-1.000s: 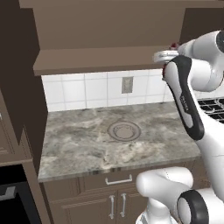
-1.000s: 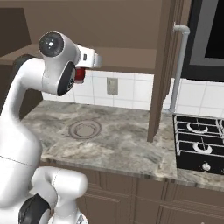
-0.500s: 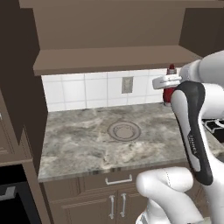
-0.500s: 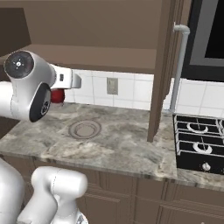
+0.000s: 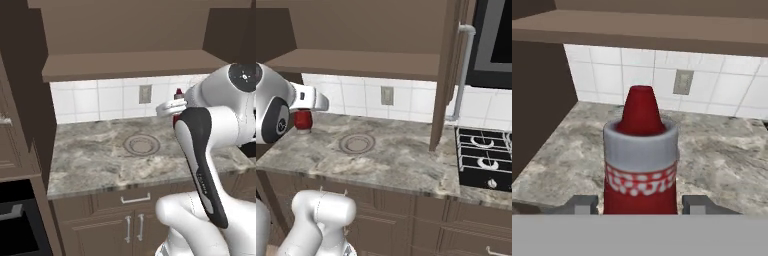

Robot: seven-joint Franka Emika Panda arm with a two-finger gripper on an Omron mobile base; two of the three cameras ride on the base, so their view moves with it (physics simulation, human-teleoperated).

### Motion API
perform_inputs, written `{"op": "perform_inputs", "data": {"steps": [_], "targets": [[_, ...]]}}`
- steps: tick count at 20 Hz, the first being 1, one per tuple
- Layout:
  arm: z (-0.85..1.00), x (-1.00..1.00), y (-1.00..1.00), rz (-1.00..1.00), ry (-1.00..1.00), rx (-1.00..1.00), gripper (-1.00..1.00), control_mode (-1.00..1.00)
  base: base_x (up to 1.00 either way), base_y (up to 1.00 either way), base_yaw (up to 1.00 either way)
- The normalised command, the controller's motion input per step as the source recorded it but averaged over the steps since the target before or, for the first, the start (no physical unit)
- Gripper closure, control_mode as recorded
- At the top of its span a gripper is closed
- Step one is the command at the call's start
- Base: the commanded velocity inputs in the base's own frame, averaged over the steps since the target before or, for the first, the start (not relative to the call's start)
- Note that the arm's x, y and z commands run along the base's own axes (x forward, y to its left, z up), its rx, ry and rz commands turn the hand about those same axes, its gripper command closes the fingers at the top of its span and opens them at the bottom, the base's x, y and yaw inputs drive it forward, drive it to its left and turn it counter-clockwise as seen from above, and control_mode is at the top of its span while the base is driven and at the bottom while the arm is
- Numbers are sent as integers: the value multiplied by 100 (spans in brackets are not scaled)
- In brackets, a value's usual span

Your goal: Move the hot dog bun to the plate on the dining table and place the condiment next to that plate. Then navigate to the fridge and take the sausage and place it on the plate as well.

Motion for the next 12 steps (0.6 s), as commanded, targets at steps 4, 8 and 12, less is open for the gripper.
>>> {"op": "perform_inputs", "data": {"steps": [4, 8, 12], "targets": [[0, 0, 0, 0, 0, 0, 100, 100, -100, 43, 0], [0, 0, 0, 0, 0, 0, 100, 100, -100, 45, -14], [0, 0, 0, 0, 0, 0, 100, 100, -83, 15, -65]]}}
